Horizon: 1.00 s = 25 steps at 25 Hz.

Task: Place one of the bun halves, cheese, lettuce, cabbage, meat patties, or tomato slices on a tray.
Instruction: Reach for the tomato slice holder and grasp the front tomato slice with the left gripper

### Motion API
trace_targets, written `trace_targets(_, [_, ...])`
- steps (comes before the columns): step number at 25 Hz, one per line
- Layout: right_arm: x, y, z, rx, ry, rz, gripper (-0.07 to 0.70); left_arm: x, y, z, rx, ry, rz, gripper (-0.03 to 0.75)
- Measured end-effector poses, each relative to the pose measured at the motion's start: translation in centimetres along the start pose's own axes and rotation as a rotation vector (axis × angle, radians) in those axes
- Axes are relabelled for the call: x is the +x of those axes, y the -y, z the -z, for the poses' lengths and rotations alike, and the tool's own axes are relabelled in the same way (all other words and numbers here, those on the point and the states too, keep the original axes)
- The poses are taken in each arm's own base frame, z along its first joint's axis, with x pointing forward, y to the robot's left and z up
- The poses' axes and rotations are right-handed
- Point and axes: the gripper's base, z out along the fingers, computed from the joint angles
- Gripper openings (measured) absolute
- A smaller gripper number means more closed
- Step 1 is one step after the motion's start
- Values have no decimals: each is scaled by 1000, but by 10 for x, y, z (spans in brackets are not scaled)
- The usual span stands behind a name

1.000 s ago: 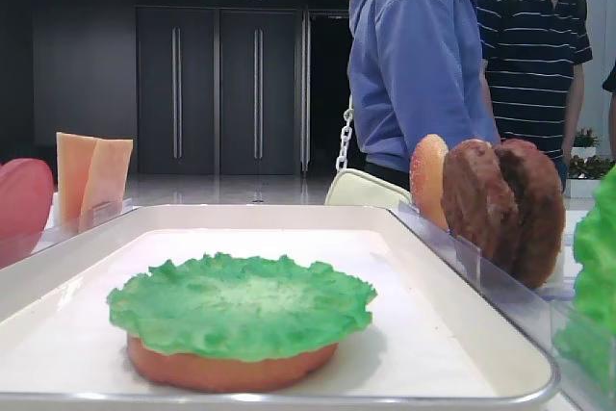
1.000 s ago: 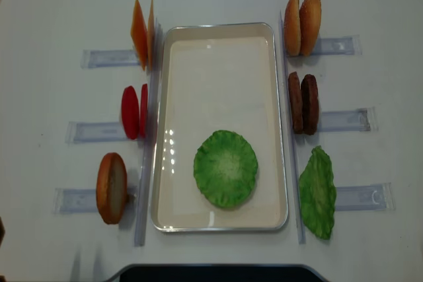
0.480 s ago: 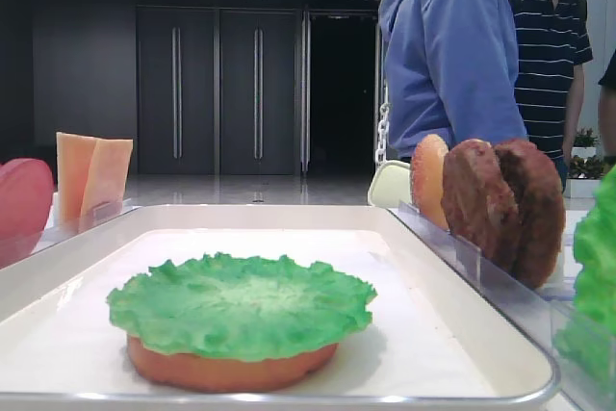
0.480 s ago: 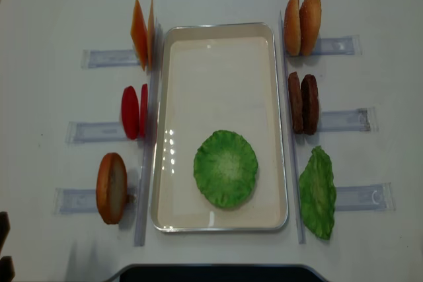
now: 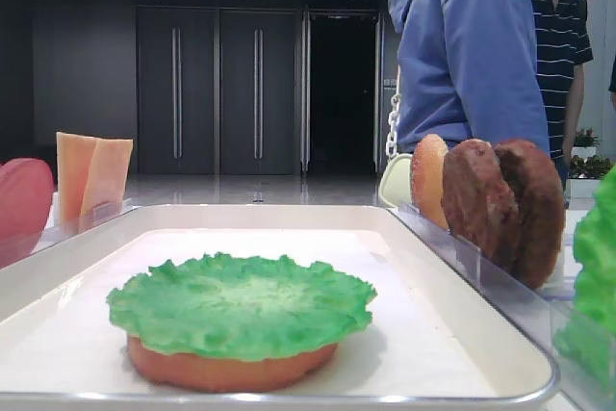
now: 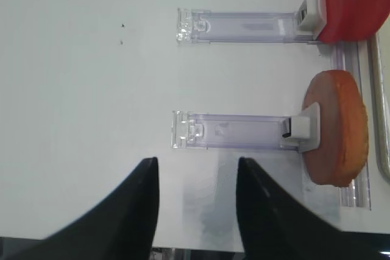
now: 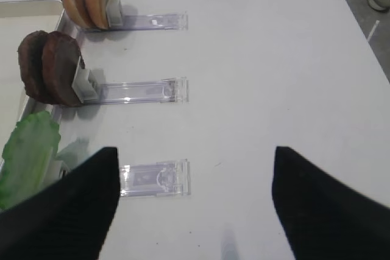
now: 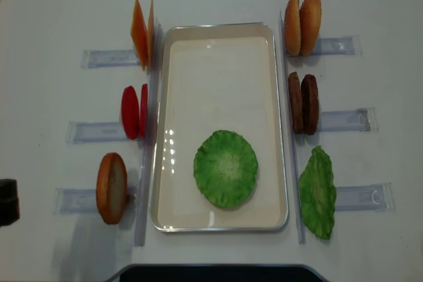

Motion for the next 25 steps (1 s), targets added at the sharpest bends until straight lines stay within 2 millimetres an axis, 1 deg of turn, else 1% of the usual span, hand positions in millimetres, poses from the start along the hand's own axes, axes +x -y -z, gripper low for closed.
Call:
trace_targets(6, [0,0,0,0,0,0,524,-34,1,-17,5,-83,17,324])
trace_targets(16, [0,0,0,0,0,0,524,-92,5,-57,11,-168,14,324])
trace_targets(20, [0,0,0,0,0,0,524,-108,6,-73,11,-208,11,324])
trace_targets(25, [0,0,0,0,0,0,524,-124,8,-92,15,-251,10,324])
